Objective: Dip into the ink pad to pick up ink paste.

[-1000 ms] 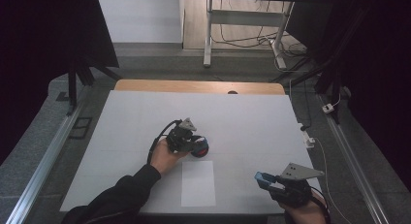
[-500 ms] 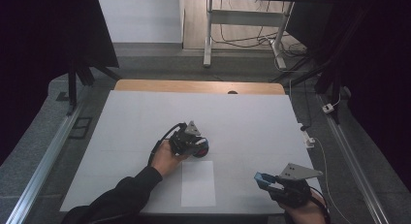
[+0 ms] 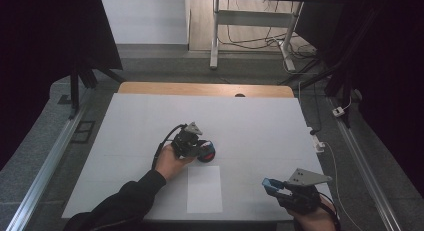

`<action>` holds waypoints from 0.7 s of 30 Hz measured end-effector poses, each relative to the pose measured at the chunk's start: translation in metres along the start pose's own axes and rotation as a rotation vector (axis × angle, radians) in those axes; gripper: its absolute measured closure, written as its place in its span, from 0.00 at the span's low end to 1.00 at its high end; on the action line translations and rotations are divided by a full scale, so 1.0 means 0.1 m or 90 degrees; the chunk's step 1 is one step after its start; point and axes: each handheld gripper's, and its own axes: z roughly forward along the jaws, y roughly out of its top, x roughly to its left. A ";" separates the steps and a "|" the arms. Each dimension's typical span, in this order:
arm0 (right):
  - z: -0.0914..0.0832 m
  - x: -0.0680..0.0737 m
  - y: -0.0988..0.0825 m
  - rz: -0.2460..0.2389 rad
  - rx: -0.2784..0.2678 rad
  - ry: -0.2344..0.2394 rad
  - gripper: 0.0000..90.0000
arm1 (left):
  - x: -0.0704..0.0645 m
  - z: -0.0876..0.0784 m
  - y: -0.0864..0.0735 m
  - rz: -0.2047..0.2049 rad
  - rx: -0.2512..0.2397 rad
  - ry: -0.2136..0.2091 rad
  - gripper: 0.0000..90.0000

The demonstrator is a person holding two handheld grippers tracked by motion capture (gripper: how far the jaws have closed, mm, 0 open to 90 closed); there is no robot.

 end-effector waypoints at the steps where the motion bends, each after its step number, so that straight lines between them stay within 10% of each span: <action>1: 0.00 0.00 0.00 0.000 0.000 0.000 0.76 | 0.02 0.00 0.00 -0.008 -0.001 -0.007 0.79; 13: 0.01 0.00 0.00 0.001 0.002 0.001 0.76 | -0.11 0.01 0.04 0.034 0.021 0.036 0.79; 21: 0.00 -0.01 0.00 0.002 0.001 0.003 0.76 | -0.01 -0.01 0.03 0.007 0.011 0.004 0.78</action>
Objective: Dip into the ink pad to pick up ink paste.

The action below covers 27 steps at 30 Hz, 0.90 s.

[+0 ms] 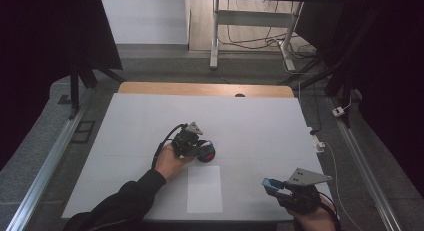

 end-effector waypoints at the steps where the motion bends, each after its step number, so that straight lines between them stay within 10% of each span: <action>1: 0.00 0.00 0.00 0.000 0.000 0.000 0.76 | 0.00 0.00 0.00 -0.001 0.000 0.000 0.78; 10: 0.00 0.00 0.00 0.000 0.000 0.000 0.76 | 0.05 -0.14 0.03 -0.030 -0.026 -0.017 0.78; 27: 0.00 0.00 0.00 0.004 -0.006 0.001 0.76 | -0.02 -0.48 0.01 -0.005 -0.060 -0.064 0.78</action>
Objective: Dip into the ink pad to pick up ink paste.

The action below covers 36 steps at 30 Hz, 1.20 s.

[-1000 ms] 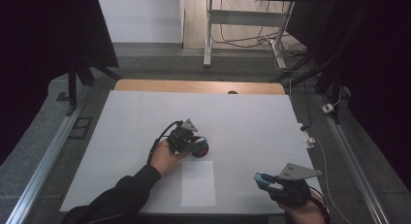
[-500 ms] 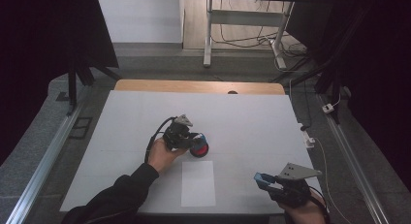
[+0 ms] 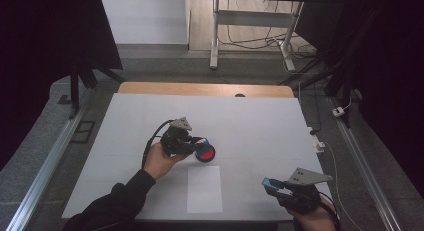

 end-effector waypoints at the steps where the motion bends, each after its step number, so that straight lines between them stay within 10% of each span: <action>1: 0.00 0.00 0.00 0.000 0.000 0.000 0.76 | -0.01 -0.01 0.00 0.003 -0.001 -0.001 0.78; 36: 0.00 0.00 0.00 0.000 0.003 0.002 0.76 | -0.37 -0.34 -0.15 0.050 -0.027 -0.045 0.78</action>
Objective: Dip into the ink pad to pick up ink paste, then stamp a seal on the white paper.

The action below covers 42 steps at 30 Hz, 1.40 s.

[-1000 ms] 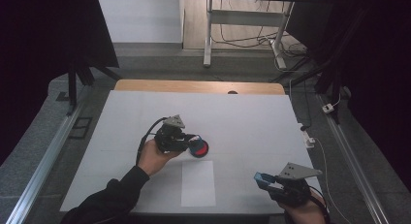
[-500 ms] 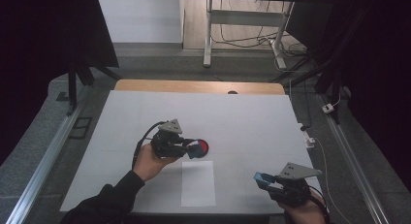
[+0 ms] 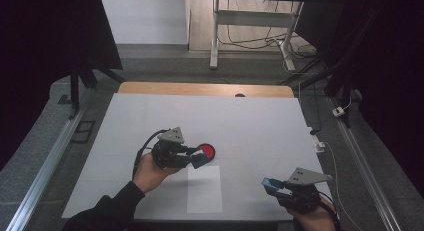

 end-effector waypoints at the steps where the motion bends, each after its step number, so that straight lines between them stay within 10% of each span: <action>1: 0.00 0.00 0.00 0.000 0.000 0.000 0.76 | -0.01 0.00 0.00 0.002 0.000 -0.001 0.78; 42: 0.00 0.01 0.00 -0.005 0.001 0.001 0.76 | -0.19 0.16 -0.16 0.023 0.038 -0.011 0.78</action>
